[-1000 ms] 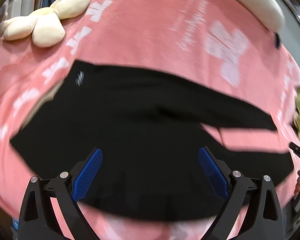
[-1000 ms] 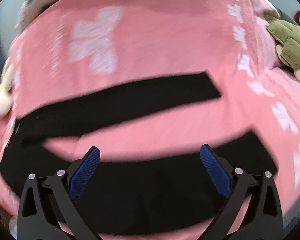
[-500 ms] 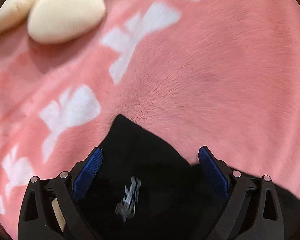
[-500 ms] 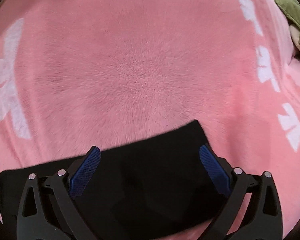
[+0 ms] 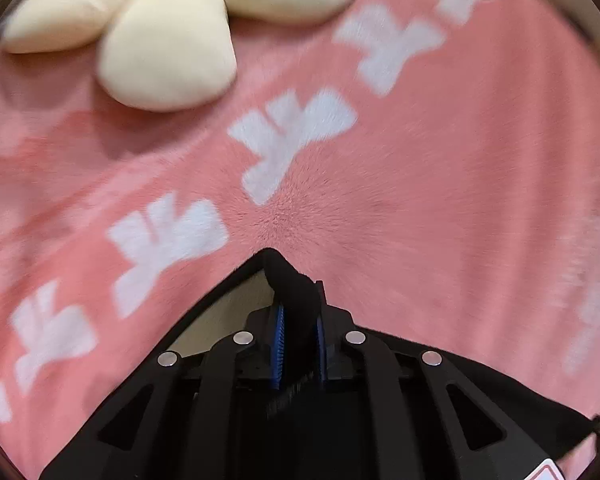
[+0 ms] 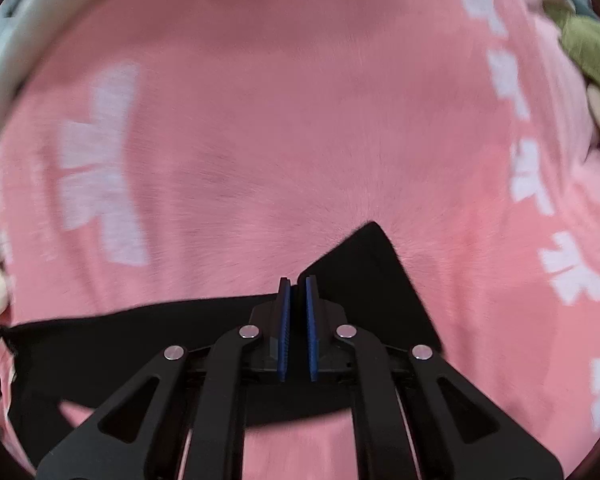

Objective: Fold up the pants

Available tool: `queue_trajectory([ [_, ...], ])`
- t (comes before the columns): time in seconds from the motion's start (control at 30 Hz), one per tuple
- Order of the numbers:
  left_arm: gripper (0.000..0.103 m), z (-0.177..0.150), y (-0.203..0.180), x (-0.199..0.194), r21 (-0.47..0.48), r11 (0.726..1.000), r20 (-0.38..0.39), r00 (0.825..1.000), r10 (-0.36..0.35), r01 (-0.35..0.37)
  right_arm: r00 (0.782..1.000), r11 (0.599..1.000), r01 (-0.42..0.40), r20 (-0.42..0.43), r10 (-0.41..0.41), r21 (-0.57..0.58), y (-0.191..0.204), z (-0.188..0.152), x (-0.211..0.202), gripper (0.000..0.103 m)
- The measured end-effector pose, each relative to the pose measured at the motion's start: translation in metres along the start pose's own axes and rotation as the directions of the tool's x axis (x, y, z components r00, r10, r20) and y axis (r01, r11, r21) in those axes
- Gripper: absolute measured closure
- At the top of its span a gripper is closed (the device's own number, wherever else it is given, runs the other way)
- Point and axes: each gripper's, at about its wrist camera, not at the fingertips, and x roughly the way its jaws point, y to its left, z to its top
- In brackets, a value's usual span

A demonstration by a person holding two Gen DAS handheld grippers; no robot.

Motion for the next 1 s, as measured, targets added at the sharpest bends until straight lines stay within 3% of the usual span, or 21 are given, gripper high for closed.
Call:
queue_trajectory([
  [0.17, 0.095, -0.044, 0.026, -0.107, 0.02, 0.996, -0.017, 0.997, -0.081, 0.082, 1.0, 0.994, -0.018, 0.02, 0.021, -0.111, 0.005, -0.03, -0.079, 0.097],
  [0.27, 0.095, -0.085, 0.042, -0.14, 0.042, 0.997, -0.058, 0.997, -0.054, 0.057, 1.0, 0.995, -0.005, -0.029, 0.002, -0.103, -0.013, -0.075, -0.113, 0.096],
  [0.37, 0.093, -0.122, 0.06, -0.145, 0.055, 0.998, -0.131, 0.991, -0.013, 0.02, 0.996, 0.997, 0.039, -0.083, -0.044, -0.064, -0.033, -0.113, -0.117, 0.096],
  [0.47, 0.077, -0.152, 0.079, -0.144, 0.003, 1.0, -0.208, 0.978, -0.005, 0.005, 0.987, 0.994, 0.109, -0.126, -0.104, 0.03, -0.061, -0.141, -0.123, 0.095],
  [0.53, 0.047, -0.167, 0.089, -0.149, -0.096, 0.995, -0.217, 0.975, -0.043, 0.022, 0.983, 0.983, 0.153, -0.116, -0.141, 0.099, -0.074, -0.151, -0.136, 0.091],
  [0.57, 0.039, -0.17, 0.09, -0.153, -0.126, 0.991, -0.2, 0.977, -0.067, 0.043, 0.987, 0.983, 0.135, -0.103, -0.122, 0.126, -0.076, -0.153, -0.144, 0.09],
  [0.6, 0.025, -0.173, 0.089, -0.155, -0.145, 0.988, -0.187, 0.979, -0.083, 0.056, 0.993, 0.983, 0.099, -0.081, -0.087, 0.157, -0.074, -0.157, -0.154, 0.084],
  [0.63, 0.016, -0.175, 0.084, -0.161, -0.17, 0.982, -0.164, 0.98, -0.113, 0.084, 0.996, 0.981, 0.072, -0.064, -0.062, 0.178, -0.07, -0.16, -0.161, 0.061],
  [0.67, 0.013, -0.178, 0.08, -0.163, -0.192, 0.976, -0.149, 0.979, -0.136, 0.106, 0.998, 0.98, 0.04, -0.045, -0.032, 0.193, -0.063, -0.164, -0.168, 0.048],
  [0.7, 0.012, -0.181, 0.074, -0.162, -0.221, 0.968, -0.144, 0.977, -0.157, 0.123, 0.999, 0.98, 0.025, -0.035, -0.018, 0.195, -0.057, -0.165, -0.17, 0.034],
  [0.77, 0.012, -0.182, 0.065, -0.15, -0.28, 0.946, -0.161, 0.963, -0.216, 0.165, 0.997, 0.972, -0.057, -0.028, 0.065, 0.227, -0.043, -0.17, -0.169, 0.034],
  [0.9, 0.014, -0.185, 0.06, -0.116, -0.401, 0.903, -0.213, 0.943, -0.255, 0.154, 0.982, 0.922, -0.144, -0.064, 0.179, 0.36, -0.041, -0.175, -0.143, 0.034],
  [0.97, 0.024, -0.181, 0.061, -0.111, -0.407, 0.9, -0.195, 0.948, -0.25, 0.153, 0.98, 0.9, -0.141, -0.068, 0.185, 0.412, -0.046, -0.172, -0.129, 0.034],
  [1.0, 0.041, -0.179, 0.062, -0.111, -0.408, 0.899, -0.186, 0.95, -0.25, 0.156, 0.979, 0.885, -0.151, -0.054, 0.194, 0.441, -0.051, -0.168, -0.121, 0.034],
])
